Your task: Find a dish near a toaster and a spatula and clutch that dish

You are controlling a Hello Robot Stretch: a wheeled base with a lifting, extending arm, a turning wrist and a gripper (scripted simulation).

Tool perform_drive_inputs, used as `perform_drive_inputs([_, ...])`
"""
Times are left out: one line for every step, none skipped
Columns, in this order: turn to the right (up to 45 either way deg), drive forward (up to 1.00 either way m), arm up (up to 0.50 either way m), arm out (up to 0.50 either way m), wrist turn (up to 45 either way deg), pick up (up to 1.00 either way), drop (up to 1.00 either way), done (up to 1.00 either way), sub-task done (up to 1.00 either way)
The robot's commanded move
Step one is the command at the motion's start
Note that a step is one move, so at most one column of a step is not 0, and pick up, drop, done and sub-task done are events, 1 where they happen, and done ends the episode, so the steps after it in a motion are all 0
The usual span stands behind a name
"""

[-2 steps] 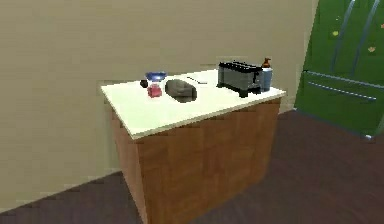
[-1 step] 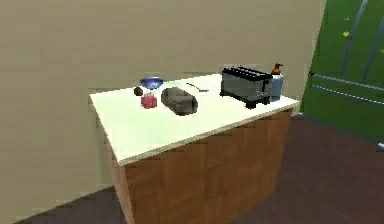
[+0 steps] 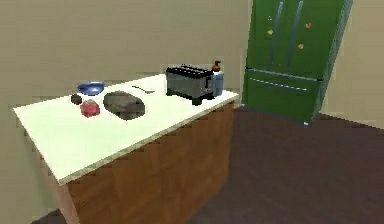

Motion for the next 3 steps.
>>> perform_drive_inputs([0.0, 0.30, 0.00, 0.00, 0.0, 0.00, 0.00, 0.00, 0.00])
perform_drive_inputs([45.0, 0.00, 0.00, 0.00, 0.0, 0.00, 0.00, 0.00, 0.00])
perform_drive_inputs([45.0, 0.00, 0.00, 0.00, 0.0, 0.00, 0.00, 0.00, 0.00])
